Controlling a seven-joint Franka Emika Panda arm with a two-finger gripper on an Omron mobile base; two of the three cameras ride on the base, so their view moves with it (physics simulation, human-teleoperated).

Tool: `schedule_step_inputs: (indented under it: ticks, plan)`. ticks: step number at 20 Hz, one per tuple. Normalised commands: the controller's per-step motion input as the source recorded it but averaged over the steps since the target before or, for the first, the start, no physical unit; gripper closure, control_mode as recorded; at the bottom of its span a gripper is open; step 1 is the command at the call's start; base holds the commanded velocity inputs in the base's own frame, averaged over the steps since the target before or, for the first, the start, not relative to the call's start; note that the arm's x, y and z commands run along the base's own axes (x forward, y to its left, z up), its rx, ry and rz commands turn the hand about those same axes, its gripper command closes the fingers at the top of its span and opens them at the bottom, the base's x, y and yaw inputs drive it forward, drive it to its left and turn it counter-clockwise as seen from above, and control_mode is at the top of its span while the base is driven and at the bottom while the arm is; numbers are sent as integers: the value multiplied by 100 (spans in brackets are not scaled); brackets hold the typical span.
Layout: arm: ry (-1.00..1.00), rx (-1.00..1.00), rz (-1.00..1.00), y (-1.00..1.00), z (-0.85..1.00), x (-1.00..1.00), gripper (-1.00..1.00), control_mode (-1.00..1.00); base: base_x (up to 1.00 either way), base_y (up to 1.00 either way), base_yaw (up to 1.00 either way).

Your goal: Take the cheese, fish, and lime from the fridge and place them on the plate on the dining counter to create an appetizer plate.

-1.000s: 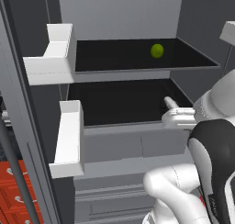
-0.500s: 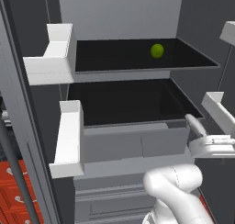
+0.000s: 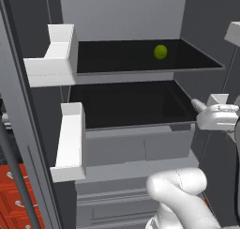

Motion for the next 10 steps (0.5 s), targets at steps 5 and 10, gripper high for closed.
schedule_step_inputs:
  ticks: [5, 10]
  plan:
    - [0, 0, 0, 0, -27, 67, 100, -100, 0, 0, 0]
    - [0, 0, 0, 0, -45, 4, 100, -100, 0, 0, 0]
